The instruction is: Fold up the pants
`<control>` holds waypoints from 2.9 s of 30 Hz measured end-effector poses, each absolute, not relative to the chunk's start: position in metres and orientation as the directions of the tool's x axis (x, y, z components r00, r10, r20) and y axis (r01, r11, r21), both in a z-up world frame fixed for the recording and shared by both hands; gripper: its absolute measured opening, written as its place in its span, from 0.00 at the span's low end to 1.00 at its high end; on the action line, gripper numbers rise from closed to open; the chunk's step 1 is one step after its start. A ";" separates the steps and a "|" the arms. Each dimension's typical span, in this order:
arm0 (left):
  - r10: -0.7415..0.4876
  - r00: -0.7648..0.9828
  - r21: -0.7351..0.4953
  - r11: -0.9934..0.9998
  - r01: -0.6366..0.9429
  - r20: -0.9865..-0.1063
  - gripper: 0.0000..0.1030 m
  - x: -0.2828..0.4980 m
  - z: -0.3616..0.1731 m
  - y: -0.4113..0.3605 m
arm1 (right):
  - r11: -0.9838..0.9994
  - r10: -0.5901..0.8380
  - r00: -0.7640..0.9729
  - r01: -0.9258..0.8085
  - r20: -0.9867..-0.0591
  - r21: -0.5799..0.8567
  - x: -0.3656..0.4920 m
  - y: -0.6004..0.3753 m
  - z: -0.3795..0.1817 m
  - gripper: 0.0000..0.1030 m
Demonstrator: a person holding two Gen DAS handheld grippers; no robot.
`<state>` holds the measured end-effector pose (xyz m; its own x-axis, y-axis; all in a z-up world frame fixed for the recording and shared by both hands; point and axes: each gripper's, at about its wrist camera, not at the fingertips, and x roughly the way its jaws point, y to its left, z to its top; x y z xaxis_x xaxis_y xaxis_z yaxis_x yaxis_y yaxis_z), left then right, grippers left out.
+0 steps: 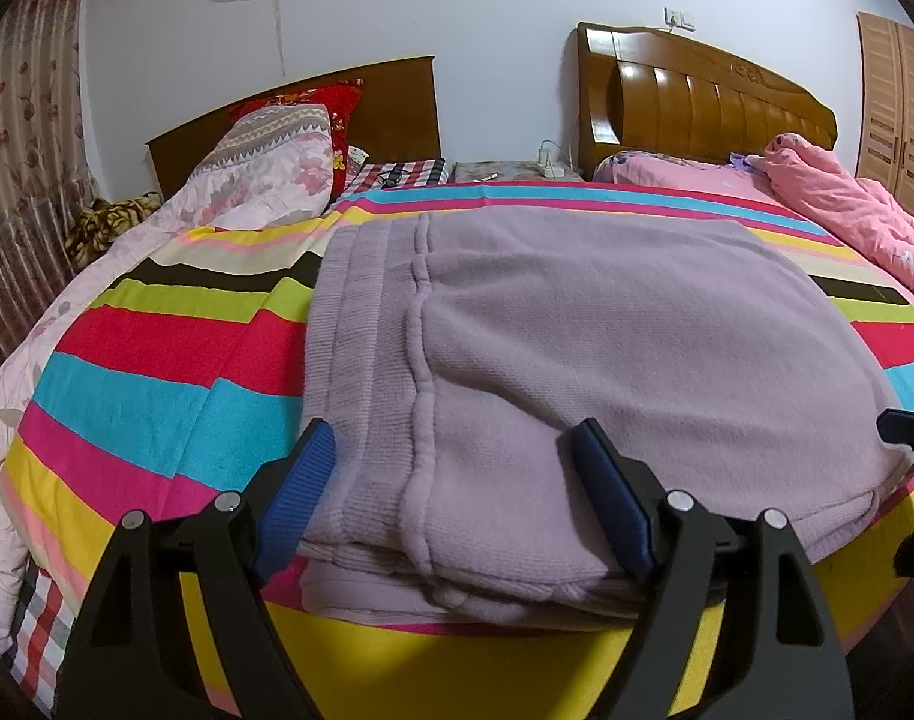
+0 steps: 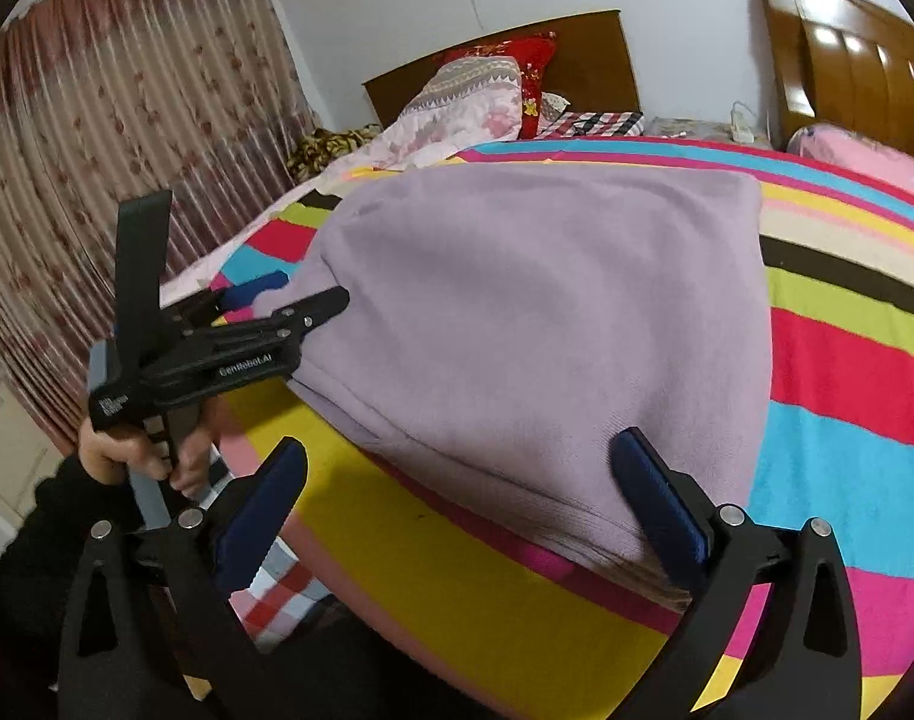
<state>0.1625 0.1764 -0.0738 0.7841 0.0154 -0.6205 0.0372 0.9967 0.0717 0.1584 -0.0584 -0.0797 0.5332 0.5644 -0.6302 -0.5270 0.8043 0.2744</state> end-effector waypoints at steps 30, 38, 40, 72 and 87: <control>0.162 0.912 -0.010 0.984 -0.179 -0.376 0.99 -0.008 0.065 0.127 | 0.956 0.291 0.885 -0.279 -0.364 0.088 0.026 -0.111 0.029 0.96; 0.148 0.870 0.049 0.989 -0.142 -0.470 0.98 0.001 0.029 0.119 | 0.966 0.259 0.868 -0.232 -0.424 0.115 0.029 -0.105 0.000 0.96; 0.137 0.870 0.047 0.990 -0.131 -0.474 0.98 0.000 0.026 0.118 | 0.966 0.260 0.871 -0.234 -0.416 0.113 0.027 -0.105 0.000 0.96; 0.113 0.863 0.055 0.994 -0.099 -0.493 0.98 -0.002 0.018 0.117 | 0.963 0.269 0.865 -0.250 -0.424 0.101 0.026 -0.099 -0.004 0.96; 0.114 0.854 0.055 0.994 -0.099 -0.508 0.98 -0.002 0.015 0.123 | 0.963 0.269 0.863 -0.249 -0.427 0.103 0.025 -0.100 -0.005 0.96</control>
